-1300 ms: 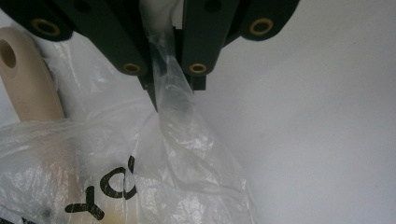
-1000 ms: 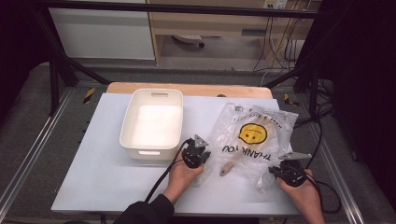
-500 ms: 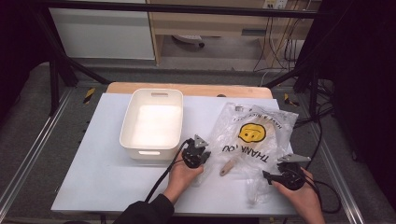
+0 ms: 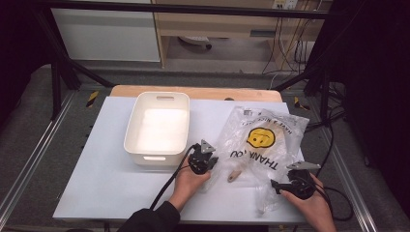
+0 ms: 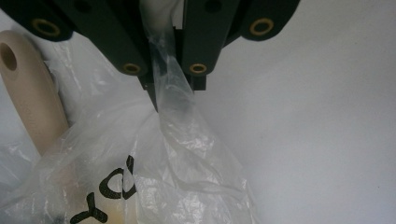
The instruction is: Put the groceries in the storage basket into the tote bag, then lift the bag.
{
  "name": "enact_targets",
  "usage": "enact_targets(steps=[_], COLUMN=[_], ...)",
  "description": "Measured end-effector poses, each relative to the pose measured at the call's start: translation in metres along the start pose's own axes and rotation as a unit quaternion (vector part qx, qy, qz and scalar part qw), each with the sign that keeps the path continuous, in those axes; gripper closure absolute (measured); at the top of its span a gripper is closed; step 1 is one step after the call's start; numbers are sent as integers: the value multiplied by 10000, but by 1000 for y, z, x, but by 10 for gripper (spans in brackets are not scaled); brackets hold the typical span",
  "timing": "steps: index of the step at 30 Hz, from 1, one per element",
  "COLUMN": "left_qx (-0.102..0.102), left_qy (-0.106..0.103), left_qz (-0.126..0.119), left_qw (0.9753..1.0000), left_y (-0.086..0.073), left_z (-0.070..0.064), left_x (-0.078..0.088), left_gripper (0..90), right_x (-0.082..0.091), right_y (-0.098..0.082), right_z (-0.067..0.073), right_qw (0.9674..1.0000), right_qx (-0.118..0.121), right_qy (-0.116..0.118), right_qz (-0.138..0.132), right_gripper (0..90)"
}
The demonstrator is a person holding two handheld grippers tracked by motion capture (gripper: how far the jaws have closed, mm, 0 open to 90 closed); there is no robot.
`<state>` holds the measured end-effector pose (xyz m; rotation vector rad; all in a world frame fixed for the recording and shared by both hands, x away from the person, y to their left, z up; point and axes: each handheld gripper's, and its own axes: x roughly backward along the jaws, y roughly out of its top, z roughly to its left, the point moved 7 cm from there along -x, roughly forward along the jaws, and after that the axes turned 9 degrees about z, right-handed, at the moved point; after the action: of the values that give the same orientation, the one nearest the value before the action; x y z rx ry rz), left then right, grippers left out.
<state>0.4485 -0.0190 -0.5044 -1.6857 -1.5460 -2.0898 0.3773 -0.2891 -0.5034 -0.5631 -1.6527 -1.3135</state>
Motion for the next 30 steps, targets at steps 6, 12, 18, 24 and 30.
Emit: enact_targets(steps=[6, 12, 18, 24, 30], left_qx=[2, -10, 23, 105, 101], left_qy=[24, 41, 13, -78, -97], left_qz=[-3, -3, -18, -14, -33], left_qw=[10000, 10000, 10000, 9999, 9999], left_y=[0, 0, 0, 0, 2], left_z=[0, -1, 0, 1, 0], left_x=[0, 0, 0, 1, 4], left_gripper=[899, 899, 900, 900, 900], right_x=[3, 4, 3, 3, 5], right_y=[0, 2, 4, 6, 6], right_z=[7, 13, 18, 19, 19], right_qw=[9997, 9990, 9983, 9979, 9973], right_qx=[201, 379, 504, 495, 534], right_qy=[143, 228, 279, 415, 501], right_qz=[-58, -62, -67, -54, -64], right_gripper=[426, 682, 852, 900, 900])
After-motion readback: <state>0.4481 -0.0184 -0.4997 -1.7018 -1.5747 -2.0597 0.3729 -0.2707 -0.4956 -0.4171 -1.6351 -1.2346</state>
